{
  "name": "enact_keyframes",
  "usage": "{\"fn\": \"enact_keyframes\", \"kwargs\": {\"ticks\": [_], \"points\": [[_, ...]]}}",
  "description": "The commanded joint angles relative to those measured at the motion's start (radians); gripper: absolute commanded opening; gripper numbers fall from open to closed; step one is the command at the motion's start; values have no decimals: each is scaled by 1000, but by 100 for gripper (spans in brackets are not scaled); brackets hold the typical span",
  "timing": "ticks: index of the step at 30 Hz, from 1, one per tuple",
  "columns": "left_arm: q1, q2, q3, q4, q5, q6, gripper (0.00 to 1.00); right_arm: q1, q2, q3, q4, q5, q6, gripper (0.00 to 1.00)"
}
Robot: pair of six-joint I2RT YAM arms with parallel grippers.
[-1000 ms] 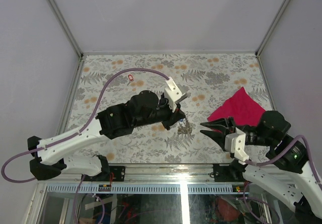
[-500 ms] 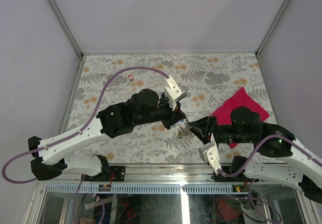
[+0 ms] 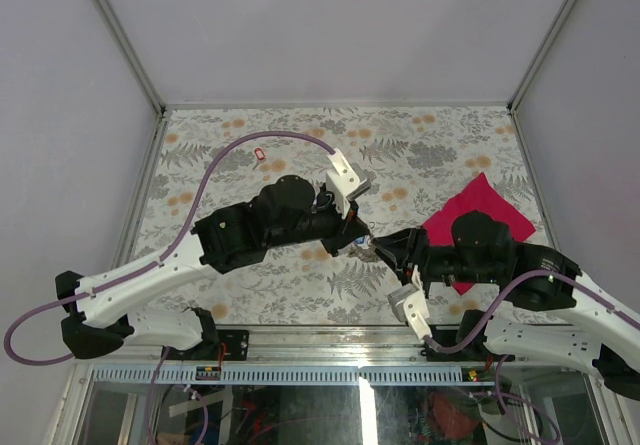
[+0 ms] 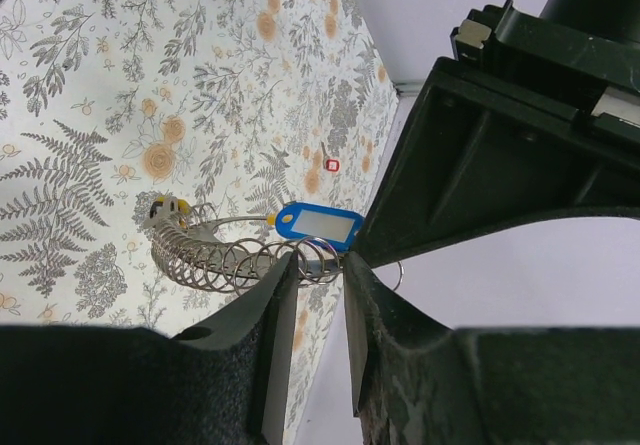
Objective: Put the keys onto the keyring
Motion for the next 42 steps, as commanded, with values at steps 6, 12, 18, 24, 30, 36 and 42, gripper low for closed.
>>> {"fn": "enact_keyframes", "kwargs": {"ticks": [6, 12, 18, 24, 30, 36, 42], "points": [[11, -2, 27, 29, 20, -11, 0, 16, 16, -1, 39, 69, -36, 31], [13, 1, 26, 31, 25, -9, 0, 18, 20, -8, 48, 95, -44, 31], [12, 2, 28, 31, 30, -9, 0, 21, 20, -22, 41, 119, -54, 30], [13, 3, 28, 30, 35, -9, 0, 24, 21, -30, 41, 141, -69, 30], [14, 2, 27, 31, 40, -11, 0, 28, 27, -40, 43, 158, -82, 31], [14, 4, 29, 30, 49, -11, 0, 32, 31, -48, 54, 166, -87, 30], [15, 3, 27, 30, 52, -9, 0, 31, 29, -56, 76, 164, -79, 26]]}}
